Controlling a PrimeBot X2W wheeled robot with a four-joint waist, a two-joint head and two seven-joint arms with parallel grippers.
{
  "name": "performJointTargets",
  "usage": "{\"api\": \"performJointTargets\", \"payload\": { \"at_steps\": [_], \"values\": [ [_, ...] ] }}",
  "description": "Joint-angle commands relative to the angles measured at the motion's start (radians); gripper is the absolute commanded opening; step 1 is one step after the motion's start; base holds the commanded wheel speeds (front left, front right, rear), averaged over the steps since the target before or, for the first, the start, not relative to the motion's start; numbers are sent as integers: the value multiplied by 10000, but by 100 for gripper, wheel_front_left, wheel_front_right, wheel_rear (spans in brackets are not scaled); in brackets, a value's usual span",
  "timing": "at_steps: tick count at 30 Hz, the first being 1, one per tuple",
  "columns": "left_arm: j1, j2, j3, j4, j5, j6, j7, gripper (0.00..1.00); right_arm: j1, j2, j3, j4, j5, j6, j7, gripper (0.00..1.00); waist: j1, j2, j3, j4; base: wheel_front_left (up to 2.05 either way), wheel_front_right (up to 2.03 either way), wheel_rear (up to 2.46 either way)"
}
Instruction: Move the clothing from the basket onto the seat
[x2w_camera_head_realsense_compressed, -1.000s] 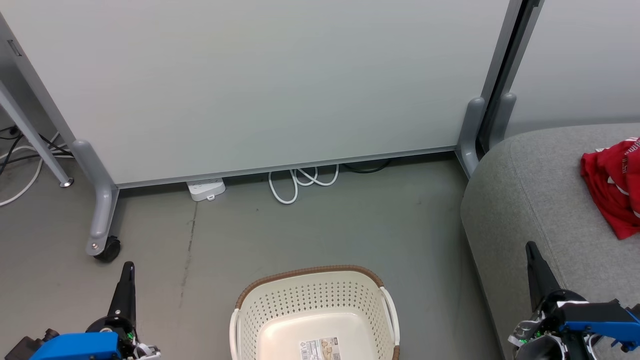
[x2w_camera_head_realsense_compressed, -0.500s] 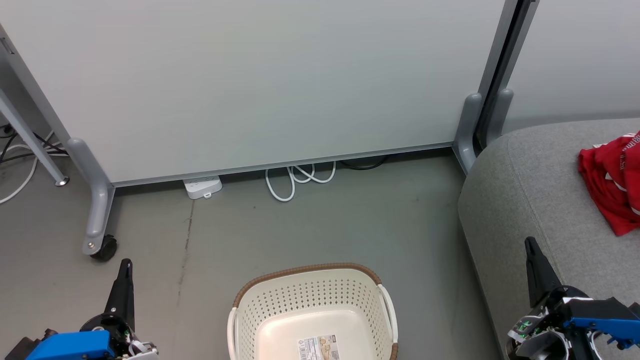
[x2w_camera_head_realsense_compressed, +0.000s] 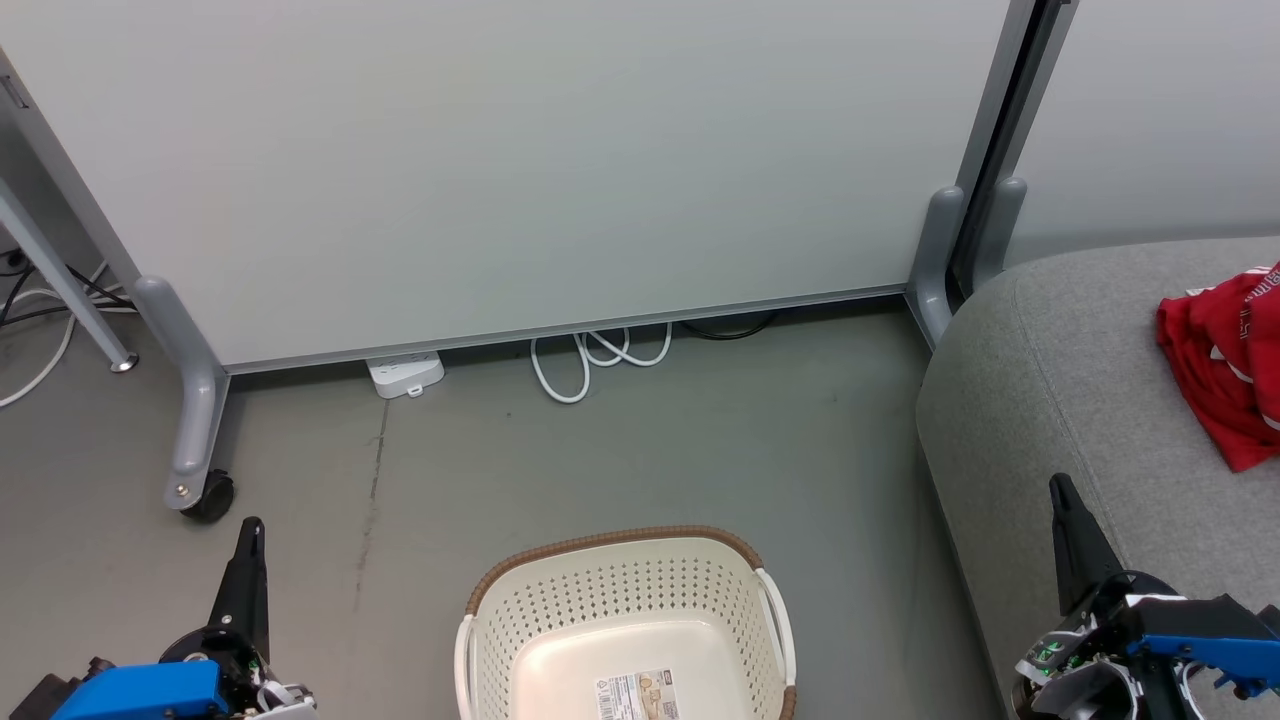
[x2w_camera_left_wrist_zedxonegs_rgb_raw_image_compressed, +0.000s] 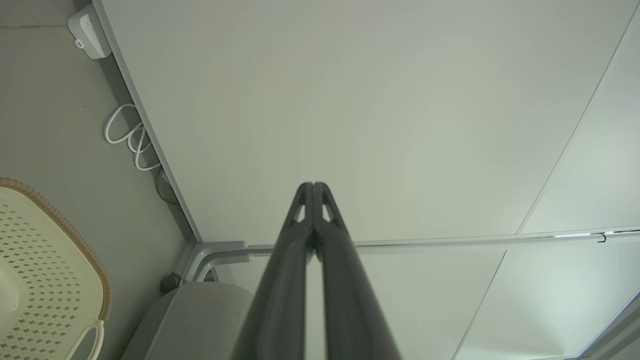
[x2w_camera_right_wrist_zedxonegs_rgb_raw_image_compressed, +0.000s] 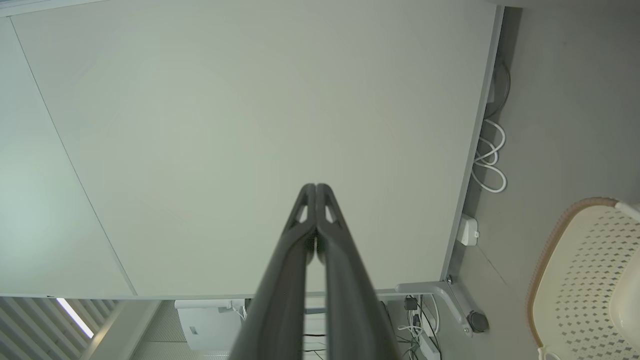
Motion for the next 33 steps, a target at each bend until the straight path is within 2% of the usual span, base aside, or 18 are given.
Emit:
{"api": "performJointTargets", "payload": {
  "at_steps": [1,33],
  "values": [
    [-123,56,29,-36,-25,-62,46,0,-112,28,-16,6,34,0,21,0,0,0,-1,0,0,0,0],
    [-121,56,25,-39,-26,-62,43,0,-111,26,-13,6,34,0,19,0,0,0,-1,0,0,0,0]
  ]
}}
